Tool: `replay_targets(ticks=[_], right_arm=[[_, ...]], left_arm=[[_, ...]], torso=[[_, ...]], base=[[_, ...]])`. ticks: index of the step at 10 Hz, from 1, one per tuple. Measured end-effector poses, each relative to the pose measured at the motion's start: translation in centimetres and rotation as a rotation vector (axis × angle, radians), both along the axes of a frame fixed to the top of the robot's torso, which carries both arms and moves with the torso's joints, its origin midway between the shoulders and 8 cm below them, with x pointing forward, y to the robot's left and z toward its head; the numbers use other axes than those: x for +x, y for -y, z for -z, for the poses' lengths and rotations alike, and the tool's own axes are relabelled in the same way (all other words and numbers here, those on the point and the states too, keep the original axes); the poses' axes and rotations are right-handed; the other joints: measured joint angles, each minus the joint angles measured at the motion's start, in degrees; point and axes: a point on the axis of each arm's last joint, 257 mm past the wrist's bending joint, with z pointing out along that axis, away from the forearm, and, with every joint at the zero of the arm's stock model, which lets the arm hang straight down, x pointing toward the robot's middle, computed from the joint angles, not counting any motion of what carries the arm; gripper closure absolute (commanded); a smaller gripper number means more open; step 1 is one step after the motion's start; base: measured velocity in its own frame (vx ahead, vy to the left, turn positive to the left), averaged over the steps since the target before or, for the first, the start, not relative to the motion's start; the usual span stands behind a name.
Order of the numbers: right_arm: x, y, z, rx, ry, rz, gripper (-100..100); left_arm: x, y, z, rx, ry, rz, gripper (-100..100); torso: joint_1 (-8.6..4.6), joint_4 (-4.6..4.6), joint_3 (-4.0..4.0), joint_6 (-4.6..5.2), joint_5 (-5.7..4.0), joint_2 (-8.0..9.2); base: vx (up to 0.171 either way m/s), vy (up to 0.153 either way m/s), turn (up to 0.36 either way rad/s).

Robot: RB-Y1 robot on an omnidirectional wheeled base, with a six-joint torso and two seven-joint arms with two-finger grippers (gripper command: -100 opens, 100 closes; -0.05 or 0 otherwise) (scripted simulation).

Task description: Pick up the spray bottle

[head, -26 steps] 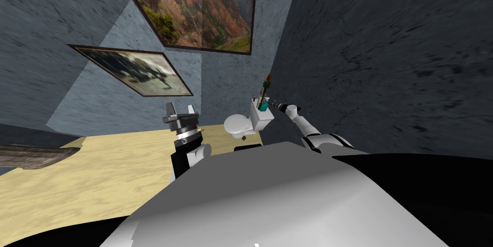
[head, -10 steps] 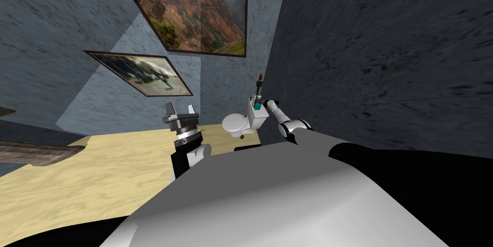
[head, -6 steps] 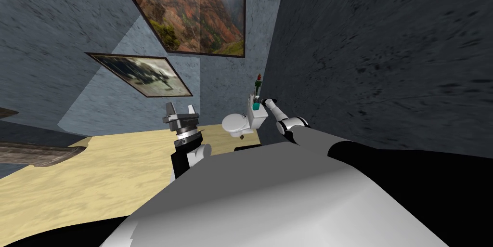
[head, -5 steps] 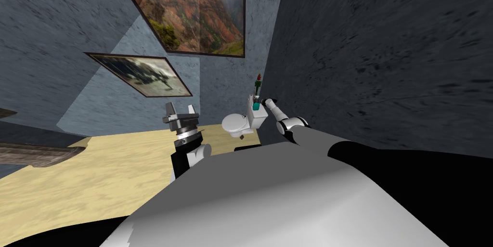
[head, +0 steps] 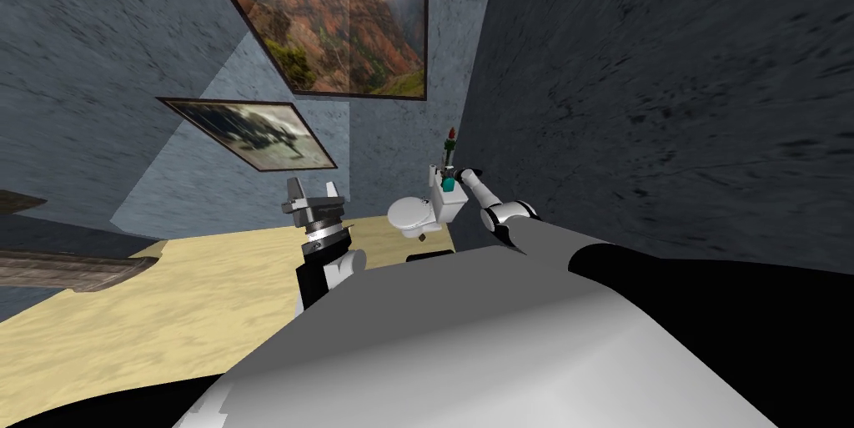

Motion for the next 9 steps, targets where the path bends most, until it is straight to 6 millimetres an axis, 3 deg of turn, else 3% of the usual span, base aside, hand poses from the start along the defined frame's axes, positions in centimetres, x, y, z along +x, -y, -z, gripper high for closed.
replay_targets(ticks=[3, 4, 5, 9], right_arm=[[0.3, 1.6, -1.3, -0.05, 0.008, -0.01, -100], [0.3, 1.9, -1.8, -0.066, 0.013, -0.016, -100], [0.3, 2.0, -1.9, -0.067, 0.013, -0.016, 100], [0.4, 2.0, -2.0, -0.064, 0.014, -0.014, 100]], left_arm=[[0.0, 0.0, 0.0, 0.0, 0.0, 0.0, 0], [0.0, 0.0, 0.0, 0.0, 0.0, 0.0, 0], [0.0, 0.0, 0.0, 0.0, 0.0, 0.0, 0], [0.0, 0.0, 0.0, 0.0, 0.0, 0.0, 0]], torso=[[0.51, 0.13, 0.09, -0.33, 0.13, 0.06], [0.58, 0.16, 0.15, -0.36, 0.16, 0.16], [0.22, 0.17, 0.19, -0.39, 0.09, 0.21], [-0.08, 0.16, 0.21, -0.43, 0.02, 0.27]], base=[[0.008, 0.226, -0.017], [-0.005, 0.095, -0.023], [0.003, 0.015, -0.015], [0.0, 0.002, 0.003]])
